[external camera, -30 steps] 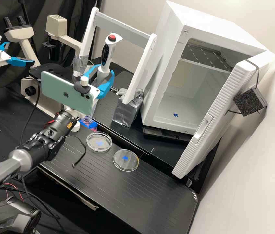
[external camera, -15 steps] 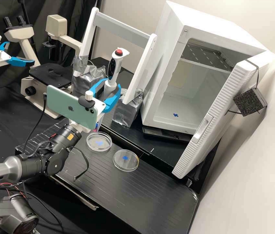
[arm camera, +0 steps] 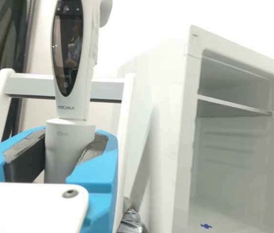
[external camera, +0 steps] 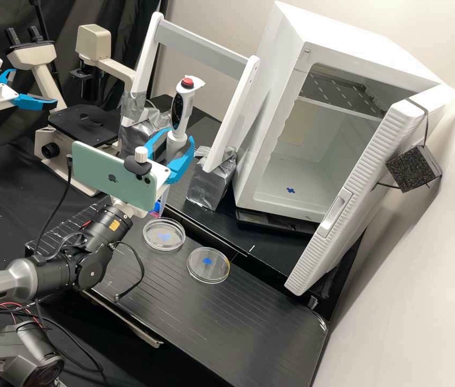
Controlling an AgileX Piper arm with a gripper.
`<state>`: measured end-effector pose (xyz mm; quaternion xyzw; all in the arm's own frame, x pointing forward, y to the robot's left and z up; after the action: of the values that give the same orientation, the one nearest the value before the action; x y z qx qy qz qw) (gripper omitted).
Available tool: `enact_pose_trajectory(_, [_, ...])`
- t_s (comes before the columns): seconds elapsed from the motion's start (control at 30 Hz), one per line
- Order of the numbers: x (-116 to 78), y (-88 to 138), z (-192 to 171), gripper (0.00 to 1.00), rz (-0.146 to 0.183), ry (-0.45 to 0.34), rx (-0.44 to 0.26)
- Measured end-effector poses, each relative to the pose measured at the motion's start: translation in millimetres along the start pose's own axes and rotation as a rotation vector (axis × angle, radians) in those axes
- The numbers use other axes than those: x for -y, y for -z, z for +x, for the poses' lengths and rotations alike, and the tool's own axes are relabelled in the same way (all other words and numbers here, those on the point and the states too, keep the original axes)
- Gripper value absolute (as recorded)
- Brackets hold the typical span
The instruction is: Use the pipette
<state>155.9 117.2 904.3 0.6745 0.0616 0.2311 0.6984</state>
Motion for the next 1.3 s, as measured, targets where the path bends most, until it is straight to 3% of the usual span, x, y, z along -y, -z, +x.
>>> enact_pose_trajectory(0.13, [2.1,2.6,0.5,0.0,-0.028,0.006,-0.014])
enact_pose_trajectory(0.43, [3.1,4.7,2.6,0.0,-0.003,0.001,-0.021])
enact_pose_trajectory(0.57, [-2.4,9.7,14.8,0.0,-0.009,0.005,-0.031])
enact_pose_trajectory(0.77, [-16.3,28.2,51.9,0.0,0.006,0.032,-0.049])
enact_pose_trajectory(1.0, [-22.7,57.9,108.9,0.0,0.019,0.128,-0.053])
enact_pose_trajectory(1.17, [-21.5,76.2,147.4,0.0,0.027,0.211,-0.005])
enact_pose_trajectory(1.3, [-19.9,84.1,167.7,0.0,0.013,0.258,0.037])
